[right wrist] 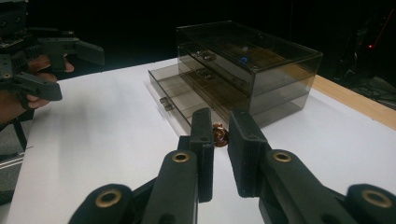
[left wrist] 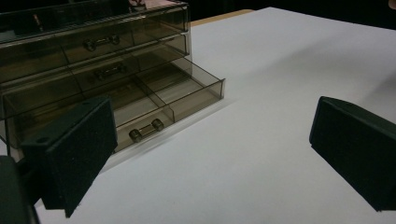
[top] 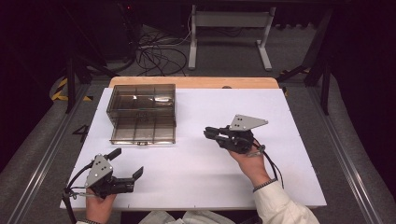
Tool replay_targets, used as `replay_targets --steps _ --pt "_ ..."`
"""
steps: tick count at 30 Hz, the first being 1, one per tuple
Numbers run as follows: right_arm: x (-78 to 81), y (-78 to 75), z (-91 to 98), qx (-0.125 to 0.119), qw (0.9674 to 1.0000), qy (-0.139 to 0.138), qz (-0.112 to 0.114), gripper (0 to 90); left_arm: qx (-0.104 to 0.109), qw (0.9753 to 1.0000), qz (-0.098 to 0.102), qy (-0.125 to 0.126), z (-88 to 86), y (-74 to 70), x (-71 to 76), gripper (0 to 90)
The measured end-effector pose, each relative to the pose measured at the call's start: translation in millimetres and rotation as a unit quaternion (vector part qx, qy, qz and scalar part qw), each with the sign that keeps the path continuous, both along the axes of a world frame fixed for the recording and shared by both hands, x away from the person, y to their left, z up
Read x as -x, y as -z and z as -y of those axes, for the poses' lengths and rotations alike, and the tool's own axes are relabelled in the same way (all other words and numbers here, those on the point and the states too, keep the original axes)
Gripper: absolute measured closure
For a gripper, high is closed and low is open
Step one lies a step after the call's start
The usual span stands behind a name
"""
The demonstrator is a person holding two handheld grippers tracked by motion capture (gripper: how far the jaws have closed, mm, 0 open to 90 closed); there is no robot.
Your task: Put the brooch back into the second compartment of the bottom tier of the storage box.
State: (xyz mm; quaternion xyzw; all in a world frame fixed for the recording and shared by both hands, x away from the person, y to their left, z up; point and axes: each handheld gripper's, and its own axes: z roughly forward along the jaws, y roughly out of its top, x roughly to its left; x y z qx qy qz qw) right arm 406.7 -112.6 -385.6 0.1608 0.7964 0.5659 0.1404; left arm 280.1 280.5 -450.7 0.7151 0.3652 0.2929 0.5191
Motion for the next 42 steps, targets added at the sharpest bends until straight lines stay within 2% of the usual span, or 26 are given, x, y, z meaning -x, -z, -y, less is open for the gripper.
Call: replay_targets --steps 5,21,42 --pt "-6.6 1.2 -17.0 0.003 0.9999 -0.010 -0.004 80.7 0.002 1.0000 0.000 -0.003 -1.8 0.2 2.1 1.7" --pt "-20.2 6.5 -52.8 0.010 0.9994 -0.023 -0.024 80.6 0.002 1.0000 0.000 -0.002 -2.8 0.1 3.1 1.7" --pt "-34.3 13.0 -99.7 0.012 0.9983 -0.044 -0.035 80.6 0.004 1.0000 0.000 0.002 -3.3 -0.2 2.2 1.7"
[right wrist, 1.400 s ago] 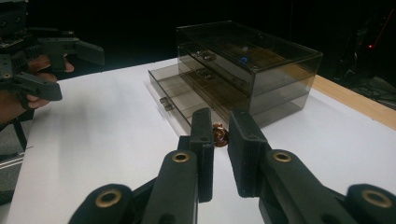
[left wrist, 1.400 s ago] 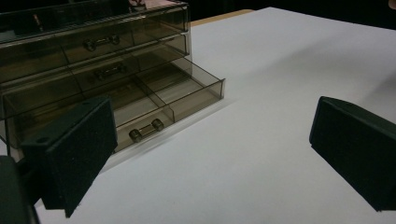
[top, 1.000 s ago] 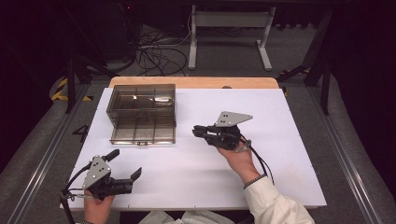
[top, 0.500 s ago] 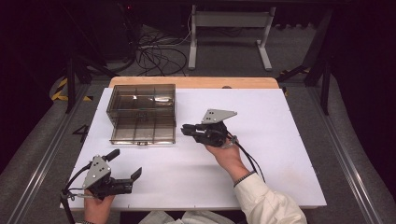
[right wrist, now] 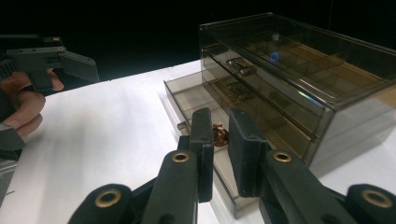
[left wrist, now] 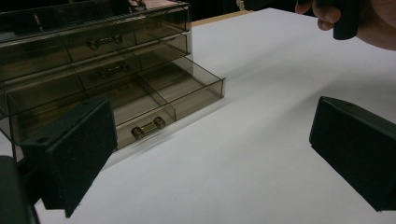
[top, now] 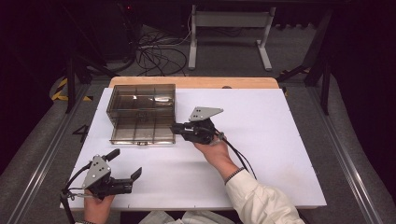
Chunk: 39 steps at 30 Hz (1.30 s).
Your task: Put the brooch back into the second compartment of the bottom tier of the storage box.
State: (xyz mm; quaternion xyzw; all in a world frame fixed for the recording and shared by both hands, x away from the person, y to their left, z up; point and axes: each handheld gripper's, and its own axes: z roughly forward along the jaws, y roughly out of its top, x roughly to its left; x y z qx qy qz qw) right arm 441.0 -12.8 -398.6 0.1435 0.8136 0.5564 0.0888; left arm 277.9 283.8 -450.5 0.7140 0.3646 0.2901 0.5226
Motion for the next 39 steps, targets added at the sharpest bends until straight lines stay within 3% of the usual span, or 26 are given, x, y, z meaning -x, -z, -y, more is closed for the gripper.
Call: replay_targets --steps 17,30,39 --pt "-11.4 17.4 -30.9 -0.007 0.9998 -0.005 -0.016 80.6 0.000 1.0000 -0.003 0.005 1.2 0.0 -1.9 1.7" --pt "-19.8 36.5 -61.9 0.008 0.9997 -0.008 -0.021 80.6 0.001 1.0000 -0.001 0.007 0.5 -0.1 -2.4 1.7" --pt "-27.2 49.7 -70.4 0.009 0.9996 0.004 -0.028 80.5 0.001 1.0000 -0.001 0.008 0.4 -0.1 -2.3 1.7"
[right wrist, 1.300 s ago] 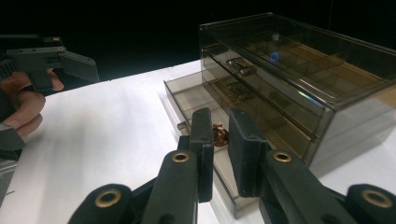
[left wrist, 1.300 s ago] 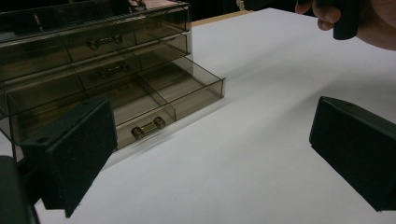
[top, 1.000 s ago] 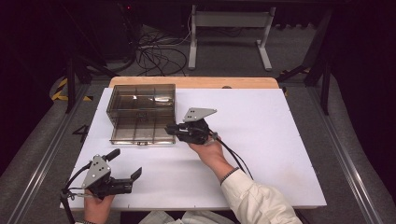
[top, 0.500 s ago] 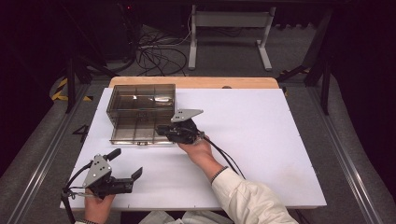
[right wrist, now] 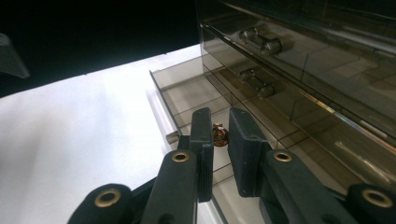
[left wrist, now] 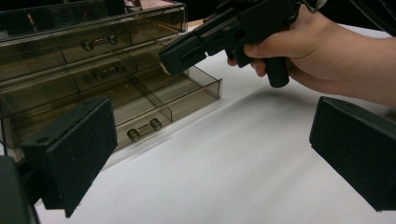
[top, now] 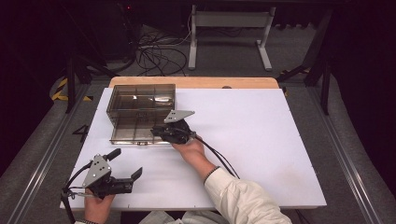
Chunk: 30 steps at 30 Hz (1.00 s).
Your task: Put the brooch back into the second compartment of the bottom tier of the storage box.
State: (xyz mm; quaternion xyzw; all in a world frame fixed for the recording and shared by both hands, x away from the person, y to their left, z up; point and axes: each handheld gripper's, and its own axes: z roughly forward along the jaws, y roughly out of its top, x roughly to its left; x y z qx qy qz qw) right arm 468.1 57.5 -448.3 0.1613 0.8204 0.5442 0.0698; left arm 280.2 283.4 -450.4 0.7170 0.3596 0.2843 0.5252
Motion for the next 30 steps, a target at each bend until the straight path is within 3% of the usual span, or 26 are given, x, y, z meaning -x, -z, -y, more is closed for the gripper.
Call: replay_targets --steps 8,15,30 --pt "-3.4 8.6 -5.7 0.004 0.9999 0.005 0.015 80.5 0.000 1.0000 -0.002 0.001 0.5 -0.1 -0.2 1.7" --pt "-8.1 15.3 -9.0 -0.007 0.9999 0.008 0.000 80.5 0.001 1.0000 -0.002 0.002 0.7 0.1 -0.5 1.7" --pt "-9.7 17.0 -12.6 -0.001 0.9999 0.011 0.010 80.4 0.002 1.0000 -0.002 0.003 0.8 0.1 -0.9 1.7"
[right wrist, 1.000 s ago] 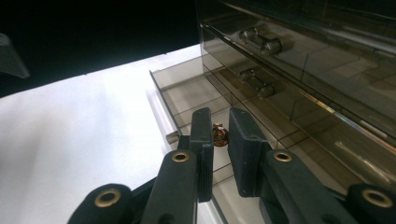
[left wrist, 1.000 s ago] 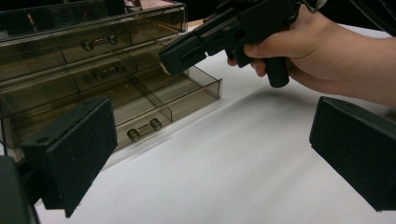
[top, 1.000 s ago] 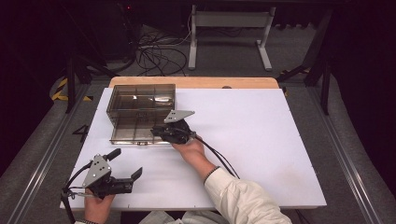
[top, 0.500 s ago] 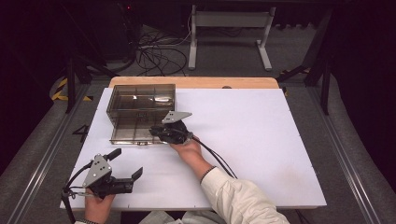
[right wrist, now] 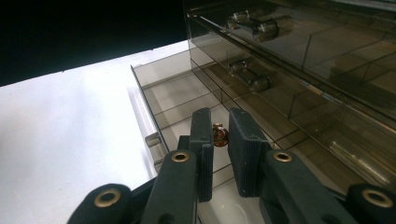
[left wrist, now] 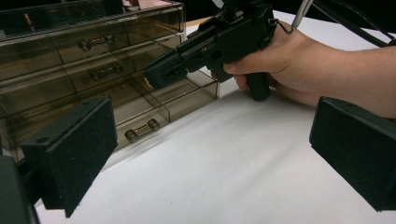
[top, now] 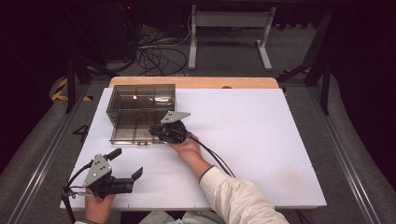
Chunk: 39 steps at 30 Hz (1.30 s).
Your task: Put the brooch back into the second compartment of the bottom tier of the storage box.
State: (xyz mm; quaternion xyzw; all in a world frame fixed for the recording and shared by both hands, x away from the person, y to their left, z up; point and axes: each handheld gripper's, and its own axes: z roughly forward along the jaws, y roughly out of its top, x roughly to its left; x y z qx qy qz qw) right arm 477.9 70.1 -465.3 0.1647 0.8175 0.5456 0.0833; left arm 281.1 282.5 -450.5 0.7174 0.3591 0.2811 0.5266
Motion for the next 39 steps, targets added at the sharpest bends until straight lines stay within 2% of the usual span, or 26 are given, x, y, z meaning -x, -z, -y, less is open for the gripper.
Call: replay_targets --steps 14,29,31,37,39 --pt "1.4 -2.7 -5.6 0.012 0.9999 -0.008 0.010 80.3 -0.001 1.0000 -0.002 0.003 0.1 0.1 -0.5 1.7" --pt "1.8 -4.9 -14.6 0.027 0.9995 -0.016 0.003 79.4 0.001 1.0000 -0.003 0.002 -0.6 0.0 -0.4 1.7" --pt "1.7 -4.8 -15.1 0.027 0.9995 -0.017 0.002 72.5 0.001 1.0000 -0.003 0.001 -0.7 -0.1 -0.2 1.7" --pt "2.2 -8.6 -12.4 0.019 0.9997 -0.014 -0.008 60.2 0.000 1.0000 -0.002 0.000 -0.9 -0.3 -0.2 1.7" --pt "2.8 -12.4 -10.0 0.015 0.9997 -0.015 -0.010 53.0 0.000 1.0000 -0.001 0.000 -1.2 -0.4 -0.1 1.7"
